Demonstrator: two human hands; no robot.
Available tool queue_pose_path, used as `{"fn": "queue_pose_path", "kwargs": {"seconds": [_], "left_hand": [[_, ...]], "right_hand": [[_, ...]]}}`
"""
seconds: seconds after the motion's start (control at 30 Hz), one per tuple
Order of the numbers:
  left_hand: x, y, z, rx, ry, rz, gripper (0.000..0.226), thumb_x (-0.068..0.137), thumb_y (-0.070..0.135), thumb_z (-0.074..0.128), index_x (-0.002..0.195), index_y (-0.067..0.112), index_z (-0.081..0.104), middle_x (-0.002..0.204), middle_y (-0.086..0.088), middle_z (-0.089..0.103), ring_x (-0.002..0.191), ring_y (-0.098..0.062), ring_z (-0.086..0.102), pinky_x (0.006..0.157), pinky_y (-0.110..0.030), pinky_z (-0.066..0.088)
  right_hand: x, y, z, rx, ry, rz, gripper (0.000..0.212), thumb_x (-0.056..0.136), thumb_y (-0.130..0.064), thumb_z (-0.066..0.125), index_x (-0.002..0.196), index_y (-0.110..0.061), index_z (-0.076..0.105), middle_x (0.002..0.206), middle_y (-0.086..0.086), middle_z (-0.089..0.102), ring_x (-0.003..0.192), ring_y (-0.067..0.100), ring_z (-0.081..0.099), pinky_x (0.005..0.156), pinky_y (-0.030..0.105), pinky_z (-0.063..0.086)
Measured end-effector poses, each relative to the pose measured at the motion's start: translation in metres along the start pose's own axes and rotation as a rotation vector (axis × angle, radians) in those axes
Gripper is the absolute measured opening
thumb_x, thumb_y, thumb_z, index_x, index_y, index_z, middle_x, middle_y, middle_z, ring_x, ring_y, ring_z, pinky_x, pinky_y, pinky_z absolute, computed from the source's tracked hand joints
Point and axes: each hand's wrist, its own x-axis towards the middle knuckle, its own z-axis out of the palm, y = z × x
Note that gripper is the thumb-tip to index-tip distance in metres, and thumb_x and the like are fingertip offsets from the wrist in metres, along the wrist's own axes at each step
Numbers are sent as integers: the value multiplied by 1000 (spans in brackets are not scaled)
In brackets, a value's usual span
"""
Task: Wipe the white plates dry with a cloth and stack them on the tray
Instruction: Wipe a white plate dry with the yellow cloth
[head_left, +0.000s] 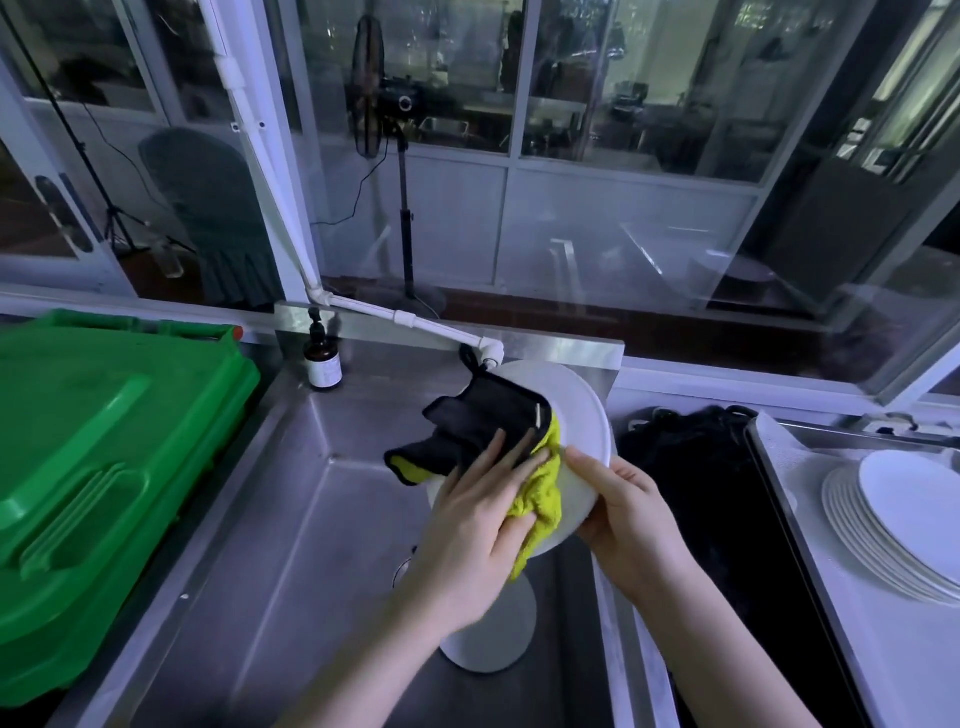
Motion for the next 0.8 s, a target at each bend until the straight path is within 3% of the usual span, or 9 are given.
{"fn": "queue_pose_path", "kwargs": {"seconds": [0.1,0.2,0.27,0.37,0.5,0.57,0.63,0.8], "left_hand": [[18,-11,-1,-20,2,-55,50,98,29,42,146,38,31,157,22,23,149,-6,15,119,-38,23],[26,-30,-8,-44,36,-149,52,98,14,50,147,26,37,157,11,23,149,-17,18,121,-36,21],[18,-35,-10,-69,64,-168,54,98,7,52,146,27,36,156,14,19,149,-15,18,121,-35,20],[-4,-27,-7,-104,59,-151,53,96,15,45,145,33,35,156,21,19,149,-7,14,121,-41,19],[-24,2,4,18,18,-53,52,96,30,38,148,30,41,159,22,21,150,-8,14,115,-49,29],[-22,16,11,65,-28,21,52,97,33,35,150,32,36,160,21,18,150,-7,13,115,-47,29],[-8,21,13,34,-35,-32,53,98,36,34,150,31,36,159,19,21,150,-7,13,117,-46,27],[22,14,14,16,21,-159,52,97,8,55,146,17,42,156,1,31,146,-24,29,117,-41,27]], "right_hand": [[-3,6,3,-29,-21,17,31,78,-19,69,98,5,73,96,25,74,79,30,73,67,35,61],[-7,2,1,-32,-27,-1,23,77,-17,70,89,1,77,95,24,75,79,29,74,66,34,61],[-8,-3,-4,-30,-11,-31,21,76,-19,71,86,-2,78,93,22,75,78,28,73,65,33,61],[-11,-8,-15,-44,-17,-40,24,76,-23,72,88,-3,78,97,22,75,82,29,73,66,34,61],[-16,-1,-20,-4,-9,-9,25,81,-21,70,95,-2,78,101,24,74,86,30,74,67,34,60],[-19,4,-19,3,3,-8,26,81,-20,69,96,0,76,98,26,74,81,31,74,65,34,60],[-25,8,-19,-8,11,-17,25,80,-20,70,93,0,76,94,26,73,78,30,73,65,35,60],[-45,3,-33,-21,27,-59,26,77,-20,71,91,2,76,96,26,74,79,29,73,64,34,60]]}}
